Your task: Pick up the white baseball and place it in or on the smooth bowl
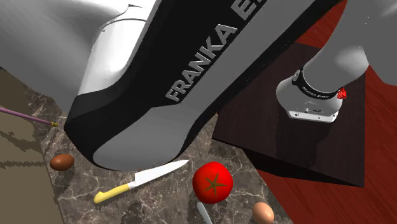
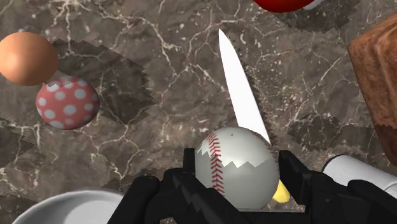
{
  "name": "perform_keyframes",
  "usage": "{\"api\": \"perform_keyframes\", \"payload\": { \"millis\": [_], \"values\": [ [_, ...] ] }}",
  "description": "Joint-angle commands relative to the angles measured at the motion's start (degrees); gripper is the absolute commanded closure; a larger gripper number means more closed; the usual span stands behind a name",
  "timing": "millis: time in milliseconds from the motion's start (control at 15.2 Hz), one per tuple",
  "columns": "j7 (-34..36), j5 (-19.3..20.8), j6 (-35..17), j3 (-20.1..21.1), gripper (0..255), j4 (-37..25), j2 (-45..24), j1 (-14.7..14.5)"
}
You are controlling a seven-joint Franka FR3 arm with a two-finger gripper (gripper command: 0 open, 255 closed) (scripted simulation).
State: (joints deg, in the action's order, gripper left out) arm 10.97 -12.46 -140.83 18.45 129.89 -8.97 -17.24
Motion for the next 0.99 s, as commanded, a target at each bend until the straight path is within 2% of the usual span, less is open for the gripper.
{"api": "perform_keyframes", "payload": {
  "millis": [0, 462, 924],
  "values": [
    [-1.25, 0.87, 1.3, -1.0, 255, -2.9, -1.95, 0.98],
    [-6.46, 3.36, 7.11, -4.46, 255, -15.25, -9.77, 4.79],
    [-10.65, 5.39, 14.5, -7.09, 255, -31.37, -19.51, 7.8]
  ]
}}
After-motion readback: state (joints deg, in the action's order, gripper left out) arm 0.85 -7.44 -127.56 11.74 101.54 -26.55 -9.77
